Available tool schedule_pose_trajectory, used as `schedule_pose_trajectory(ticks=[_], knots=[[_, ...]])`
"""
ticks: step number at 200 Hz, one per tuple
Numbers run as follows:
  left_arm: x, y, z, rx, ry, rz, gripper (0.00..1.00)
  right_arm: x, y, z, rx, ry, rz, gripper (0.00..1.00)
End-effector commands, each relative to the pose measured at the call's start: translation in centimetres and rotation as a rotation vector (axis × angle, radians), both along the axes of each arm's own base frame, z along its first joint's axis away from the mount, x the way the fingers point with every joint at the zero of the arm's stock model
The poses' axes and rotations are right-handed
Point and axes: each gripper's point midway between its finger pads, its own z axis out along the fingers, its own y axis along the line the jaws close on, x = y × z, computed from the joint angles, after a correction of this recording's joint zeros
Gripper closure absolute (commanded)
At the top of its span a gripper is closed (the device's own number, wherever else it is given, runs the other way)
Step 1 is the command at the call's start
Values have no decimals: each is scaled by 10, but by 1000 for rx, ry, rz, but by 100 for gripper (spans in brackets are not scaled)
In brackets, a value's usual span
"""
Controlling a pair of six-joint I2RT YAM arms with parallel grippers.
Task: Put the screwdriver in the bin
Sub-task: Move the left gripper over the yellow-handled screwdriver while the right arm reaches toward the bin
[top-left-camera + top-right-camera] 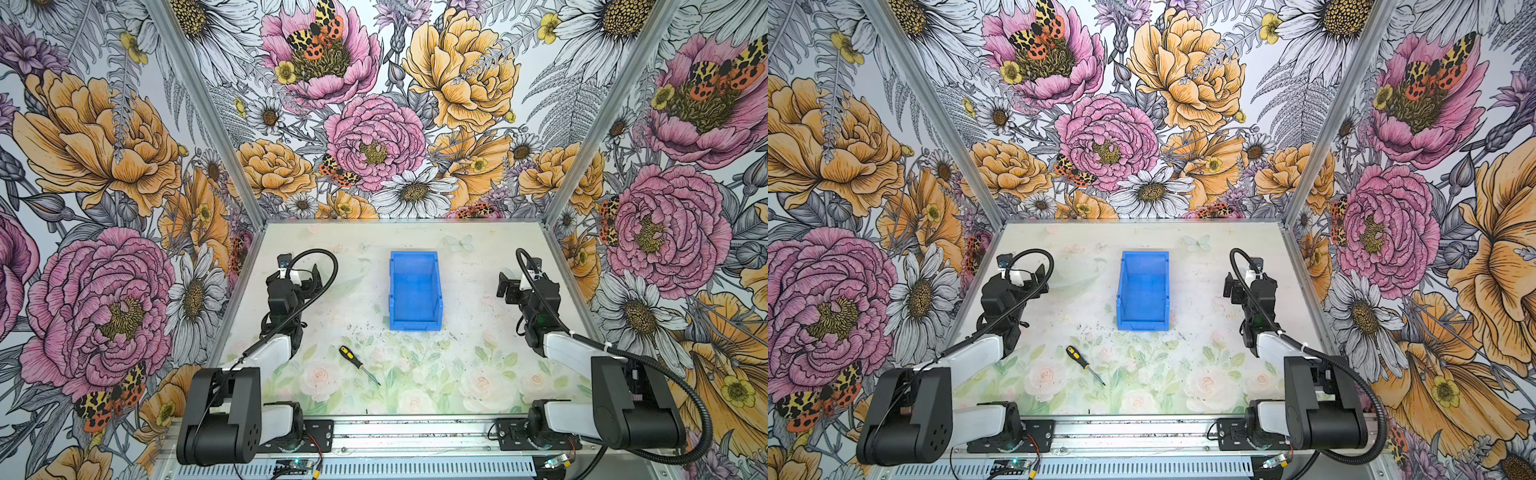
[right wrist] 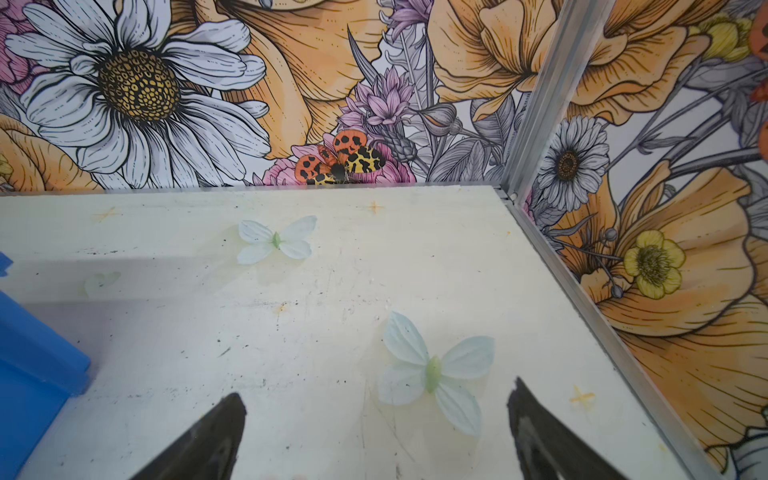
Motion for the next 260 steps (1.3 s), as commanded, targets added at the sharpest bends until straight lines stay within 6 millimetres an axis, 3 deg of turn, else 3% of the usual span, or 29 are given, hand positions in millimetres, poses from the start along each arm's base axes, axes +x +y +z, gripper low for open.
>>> schedule_pose_trajectory(ticks=[1, 28, 50, 121, 198, 233, 260], knots=[[-12, 8, 8, -34, 47, 45, 2, -1, -2, 21, 35, 15, -42, 1], [-31, 30, 25, -102, 77, 197, 1, -7, 4, 26, 68, 148, -43, 0], [-43, 32, 32, -130, 127, 222, 1, -9, 16, 29, 58, 246, 3, 1], [-81, 3, 47, -306, 250, 181, 1, -34, 113, 69, 33, 194, 395, 0], [-115, -59, 11, -458, 572, 78, 1, -89, 202, 111, 22, 96, 839, 0], [-136, -85, -1, -555, 639, 79, 1, -125, 242, 109, 33, 101, 1078, 0], [-156, -96, -15, -605, 711, 91, 1, -147, 262, 111, 15, 82, 1179, 1]])
